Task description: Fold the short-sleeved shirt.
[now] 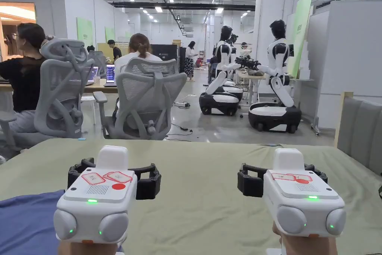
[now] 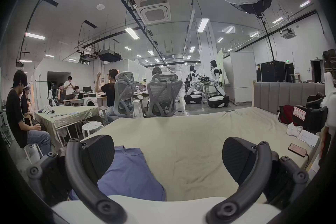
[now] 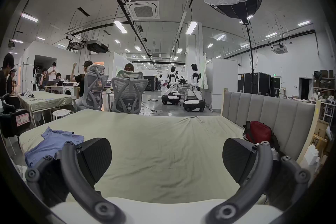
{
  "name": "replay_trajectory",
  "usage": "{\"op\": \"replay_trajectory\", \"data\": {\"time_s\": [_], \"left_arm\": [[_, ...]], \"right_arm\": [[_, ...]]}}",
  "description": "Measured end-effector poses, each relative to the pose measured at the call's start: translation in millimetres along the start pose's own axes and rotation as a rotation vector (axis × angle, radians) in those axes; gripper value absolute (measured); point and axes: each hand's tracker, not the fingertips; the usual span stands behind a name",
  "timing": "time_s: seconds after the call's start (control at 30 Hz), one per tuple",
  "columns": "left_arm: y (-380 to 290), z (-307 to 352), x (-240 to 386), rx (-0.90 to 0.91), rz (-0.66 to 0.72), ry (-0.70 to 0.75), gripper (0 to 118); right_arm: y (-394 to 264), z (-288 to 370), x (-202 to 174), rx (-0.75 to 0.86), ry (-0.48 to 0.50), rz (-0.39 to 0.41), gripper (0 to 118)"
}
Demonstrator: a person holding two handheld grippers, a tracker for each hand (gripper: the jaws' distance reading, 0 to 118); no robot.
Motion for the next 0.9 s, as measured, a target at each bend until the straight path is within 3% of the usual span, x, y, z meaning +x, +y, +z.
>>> {"op": "replay_trajectory", "data": {"time_s": [0.9], "left_arm": [[1.3,1.0,-0.2,0.002,0.014,0.0,118]], "right_arm": [[1.9,1.1,-2.2,0.007,-0.025,0.016,118]]}}
